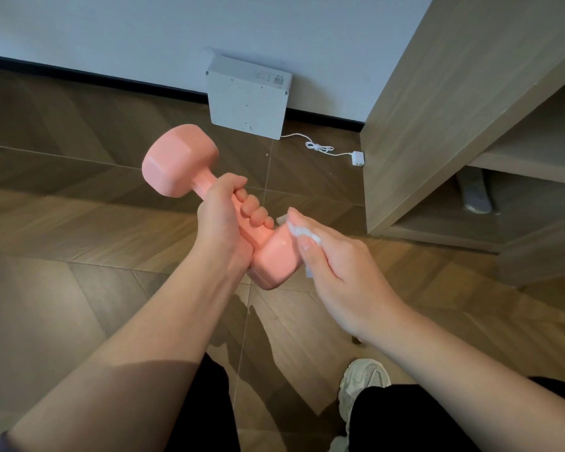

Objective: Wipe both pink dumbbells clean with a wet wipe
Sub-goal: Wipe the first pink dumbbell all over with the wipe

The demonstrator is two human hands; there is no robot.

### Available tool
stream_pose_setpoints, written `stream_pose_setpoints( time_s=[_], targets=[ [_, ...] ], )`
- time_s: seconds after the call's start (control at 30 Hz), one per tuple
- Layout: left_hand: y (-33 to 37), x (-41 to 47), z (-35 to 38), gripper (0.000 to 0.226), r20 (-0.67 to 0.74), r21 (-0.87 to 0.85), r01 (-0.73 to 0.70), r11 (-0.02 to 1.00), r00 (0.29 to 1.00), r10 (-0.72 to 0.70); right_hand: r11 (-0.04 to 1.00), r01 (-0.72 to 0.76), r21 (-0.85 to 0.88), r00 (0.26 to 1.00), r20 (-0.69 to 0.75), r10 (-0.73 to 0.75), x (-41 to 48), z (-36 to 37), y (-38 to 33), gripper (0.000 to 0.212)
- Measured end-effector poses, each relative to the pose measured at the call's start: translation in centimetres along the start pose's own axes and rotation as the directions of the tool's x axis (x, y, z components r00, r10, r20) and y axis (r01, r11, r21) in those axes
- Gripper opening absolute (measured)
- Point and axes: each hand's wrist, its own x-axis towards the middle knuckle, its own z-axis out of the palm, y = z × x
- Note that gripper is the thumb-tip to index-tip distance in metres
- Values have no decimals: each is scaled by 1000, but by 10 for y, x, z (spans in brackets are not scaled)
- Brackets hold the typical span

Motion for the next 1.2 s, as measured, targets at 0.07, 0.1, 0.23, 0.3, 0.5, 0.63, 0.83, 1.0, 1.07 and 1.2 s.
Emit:
stream_pose_setpoints(
  time_s=[0.07, 0.1, 0.23, 0.3, 0.5, 0.63, 0.83, 1.0, 1.07, 1.2],
  targets=[
    [-3, -2, 1, 35, 19, 14, 13, 1000, 1000, -13, 991, -110, 80, 994, 5, 109, 6, -1, 4, 41],
    [-5, -4, 2, 35, 27, 25, 18, 1000, 999, -18, 987, -119, 111, 993, 2, 120, 6, -1, 4, 40],
    [-5, -6, 4, 34, 16, -9, 21, 1000, 1000, -21, 996, 20, 88, 998, -68, -14, -5, 1, 3, 49],
    [-6, -7, 3, 33, -24, -34, 19, 999, 1000, -20, 997, 32, 67, 996, -85, -26, -4, 2, 7, 47],
    [-9, -10, 5, 32, -118, -117, -5, 993, 993, -9, 986, 165, 12, 985, -59, -164, -8, 1, 11, 46],
    [-7, -11, 2, 23, 30, -198, 4, 980, 1000, 2, 993, 83, 89, 992, -107, -73, 5, -5, 20, 49],
    [-3, -17, 10, 24, 268, -38, -162, 986, 949, 166, 952, -26, 305, 995, -87, 55, 10, -10, 11, 35],
    [-2, -22, 12, 39, 138, 18, -237, 971, 963, 232, 964, -48, 260, 997, -51, 64, 2, 4, 8, 41],
    [2, -19, 12, 39, 101, -46, -209, 977, 972, 213, 960, 41, 276, 996, -93, -15, -5, 4, 4, 48],
    [5, -14, 3, 35, 55, -144, -171, 975, 982, 180, 972, 110, 208, 992, -85, -94, -5, 2, 5, 50]
  ],
)
